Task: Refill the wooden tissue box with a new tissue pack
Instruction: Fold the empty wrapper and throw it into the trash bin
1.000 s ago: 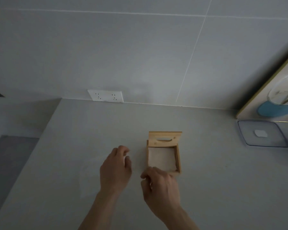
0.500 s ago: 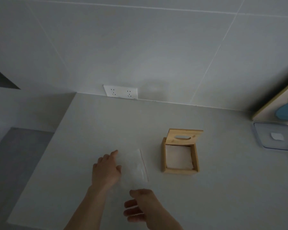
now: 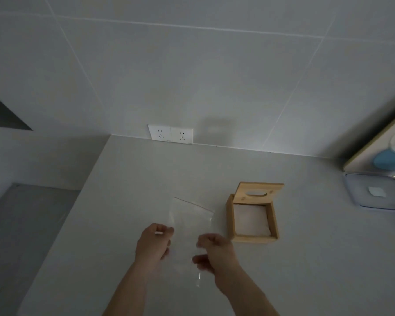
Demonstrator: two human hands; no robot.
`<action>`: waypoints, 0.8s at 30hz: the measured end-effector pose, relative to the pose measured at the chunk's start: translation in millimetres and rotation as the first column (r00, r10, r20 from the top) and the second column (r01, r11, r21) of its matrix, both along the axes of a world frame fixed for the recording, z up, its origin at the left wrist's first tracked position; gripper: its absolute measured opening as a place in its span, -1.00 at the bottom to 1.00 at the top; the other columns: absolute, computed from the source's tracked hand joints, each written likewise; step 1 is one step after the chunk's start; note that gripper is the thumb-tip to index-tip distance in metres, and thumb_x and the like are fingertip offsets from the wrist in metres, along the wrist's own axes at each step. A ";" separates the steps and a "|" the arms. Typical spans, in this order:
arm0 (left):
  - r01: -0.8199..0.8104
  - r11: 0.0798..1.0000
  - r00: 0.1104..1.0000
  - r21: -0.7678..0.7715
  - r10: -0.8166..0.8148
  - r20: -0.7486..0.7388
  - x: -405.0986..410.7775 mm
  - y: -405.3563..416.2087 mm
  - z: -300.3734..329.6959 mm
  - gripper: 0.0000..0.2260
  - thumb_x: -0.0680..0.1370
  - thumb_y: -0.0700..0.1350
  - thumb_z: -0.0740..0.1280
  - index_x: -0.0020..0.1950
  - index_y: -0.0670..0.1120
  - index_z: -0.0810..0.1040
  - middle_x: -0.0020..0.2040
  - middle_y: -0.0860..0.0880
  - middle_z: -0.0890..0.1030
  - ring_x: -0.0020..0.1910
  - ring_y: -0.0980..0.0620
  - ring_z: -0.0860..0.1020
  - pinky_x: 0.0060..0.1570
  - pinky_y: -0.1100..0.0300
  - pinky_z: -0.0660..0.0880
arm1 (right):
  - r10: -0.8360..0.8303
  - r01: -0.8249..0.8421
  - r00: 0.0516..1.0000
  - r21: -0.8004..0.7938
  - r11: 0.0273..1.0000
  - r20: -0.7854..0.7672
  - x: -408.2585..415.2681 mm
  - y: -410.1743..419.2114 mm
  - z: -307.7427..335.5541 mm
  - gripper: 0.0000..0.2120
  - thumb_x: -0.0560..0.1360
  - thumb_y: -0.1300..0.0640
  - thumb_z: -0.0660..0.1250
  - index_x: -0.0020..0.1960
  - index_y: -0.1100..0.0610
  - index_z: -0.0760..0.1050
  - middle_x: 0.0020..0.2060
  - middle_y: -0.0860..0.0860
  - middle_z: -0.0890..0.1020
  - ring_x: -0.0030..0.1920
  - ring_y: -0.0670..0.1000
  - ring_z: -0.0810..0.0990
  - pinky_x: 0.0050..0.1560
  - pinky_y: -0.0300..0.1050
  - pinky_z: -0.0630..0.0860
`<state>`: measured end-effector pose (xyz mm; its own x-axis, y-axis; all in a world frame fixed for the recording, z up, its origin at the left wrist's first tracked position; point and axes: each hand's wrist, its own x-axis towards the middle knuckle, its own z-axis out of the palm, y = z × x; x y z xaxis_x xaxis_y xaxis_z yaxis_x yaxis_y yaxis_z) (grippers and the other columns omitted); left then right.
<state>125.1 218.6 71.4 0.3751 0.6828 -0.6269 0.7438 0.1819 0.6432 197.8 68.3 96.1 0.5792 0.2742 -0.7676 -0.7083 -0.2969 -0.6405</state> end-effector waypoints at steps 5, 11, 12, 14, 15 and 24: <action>-0.090 0.988 0.958 -0.123 0.120 0.259 17.9 6.2 47.1 -0.85 0.58 -0.10 0.39 0.08 -0.15 0.57 -0.29 -0.12 0.66 -0.45 -0.04 0.56 -0.43 0.20 0.41 | 0.031 -0.044 0.992 0.107 0.993 0.121 31.1 7.5 37.0 -0.86 0.60 0.21 0.32 0.10 0.27 0.55 0.02 0.19 0.70 -0.26 0.10 0.73 -0.34 -0.07 0.64; 0.008 0.982 0.916 -0.187 0.069 0.396 30.0 4.4 87.7 -0.79 0.60 0.07 0.36 0.14 -0.01 0.61 -0.17 -0.11 0.77 -0.38 0.00 0.66 -0.41 0.22 0.45 | 0.057 -0.093 0.955 0.112 0.989 0.290 52.3 8.4 71.2 -0.87 0.60 0.16 0.33 0.07 0.22 0.57 -0.05 0.09 0.77 -0.07 0.17 0.76 -0.14 0.04 0.68; 0.011 0.981 0.911 -0.192 0.070 0.407 29.9 3.7 92.4 -0.75 0.59 0.08 0.37 0.14 -0.06 0.61 -0.10 -0.13 0.77 -0.33 -0.01 0.69 -0.38 0.21 0.47 | 0.060 -0.099 0.946 0.108 0.989 0.319 54.5 7.7 75.5 -0.88 0.60 0.17 0.33 0.05 0.21 0.57 -0.06 0.08 0.77 -0.04 0.18 0.75 -0.12 0.04 0.68; 0.004 0.978 0.899 -0.211 0.089 0.429 28.8 1.9 101.7 -0.69 0.57 0.08 0.40 0.12 -0.14 0.59 0.00 -0.17 0.75 -0.20 -0.08 0.74 -0.31 0.17 0.52 | 0.063 -0.111 0.921 0.103 0.988 0.383 57.6 5.8 83.1 -0.91 0.59 0.18 0.34 0.00 0.19 0.59 -0.08 0.05 0.78 -0.02 0.14 0.74 -0.09 0.03 0.67; 0.009 0.976 0.893 -0.218 0.090 0.440 27.5 1.0 106.2 -0.68 0.56 0.07 0.42 0.11 -0.17 0.57 0.02 -0.17 0.75 -0.13 -0.13 0.75 -0.28 0.15 0.55 | 0.060 -0.112 0.908 0.102 0.988 0.415 58.2 4.8 87.0 -0.91 0.59 0.19 0.34 -0.02 0.18 0.60 -0.08 0.05 0.77 -0.04 0.10 0.72 -0.08 0.01 0.66; 0.067 0.996 0.829 -0.061 -0.022 0.559 17.4 -9.7 122.2 -0.74 0.55 0.01 0.44 -0.14 -0.19 0.61 -0.01 -0.21 0.73 0.00 -0.10 0.73 -0.11 0.05 0.67 | -0.173 0.059 0.920 0.312 0.948 0.351 46.5 -3.0 100.5 -0.75 0.55 0.09 0.42 -0.01 0.30 0.63 -0.04 0.22 0.72 0.01 0.14 0.70 0.19 0.06 0.64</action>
